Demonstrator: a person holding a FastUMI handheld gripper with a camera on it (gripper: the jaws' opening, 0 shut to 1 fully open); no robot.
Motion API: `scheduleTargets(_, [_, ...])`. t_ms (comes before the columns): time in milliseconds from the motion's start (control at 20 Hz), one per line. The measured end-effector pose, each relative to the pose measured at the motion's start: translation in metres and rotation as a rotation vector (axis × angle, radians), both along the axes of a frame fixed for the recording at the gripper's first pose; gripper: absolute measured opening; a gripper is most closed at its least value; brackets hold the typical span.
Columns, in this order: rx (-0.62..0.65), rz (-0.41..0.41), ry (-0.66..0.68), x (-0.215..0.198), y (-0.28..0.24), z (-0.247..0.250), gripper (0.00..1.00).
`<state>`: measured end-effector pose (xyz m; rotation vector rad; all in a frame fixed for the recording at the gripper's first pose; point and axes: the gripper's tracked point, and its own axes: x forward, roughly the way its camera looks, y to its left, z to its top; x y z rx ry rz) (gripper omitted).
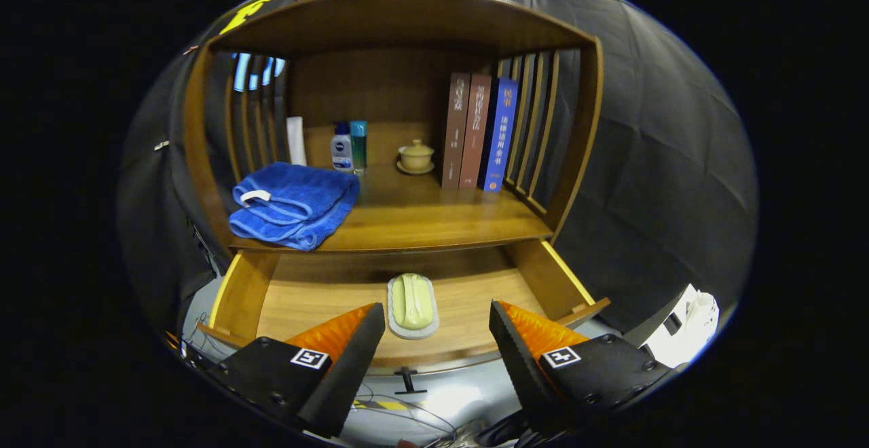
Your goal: Pull open the drawer, take out the items inside it, and place them on the countertop above the cabinet.
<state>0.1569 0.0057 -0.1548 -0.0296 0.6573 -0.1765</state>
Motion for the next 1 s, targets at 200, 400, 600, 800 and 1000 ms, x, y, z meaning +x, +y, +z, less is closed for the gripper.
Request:
scheduleTargets(200, [0.039, 0.021, 0.18, 0.04, 0.003, -0.041, 0.94])
scheduleTargets(400, [0.064, 0.063, 0.325, 0.06, 0.01, -0.087, 0.93])
scheduleTargets(600, [0.072, 0.101, 0.37, 0.08, 0.014, -0.116, 0.88])
scheduleTargets(800, [0.105, 0.128, 0.39, 0.093, 0.017, -0.134, 0.78])
scheduleTargets(1000, [0.11, 0.155, 0.41, 0.093, 0.018, -0.144, 0.58])
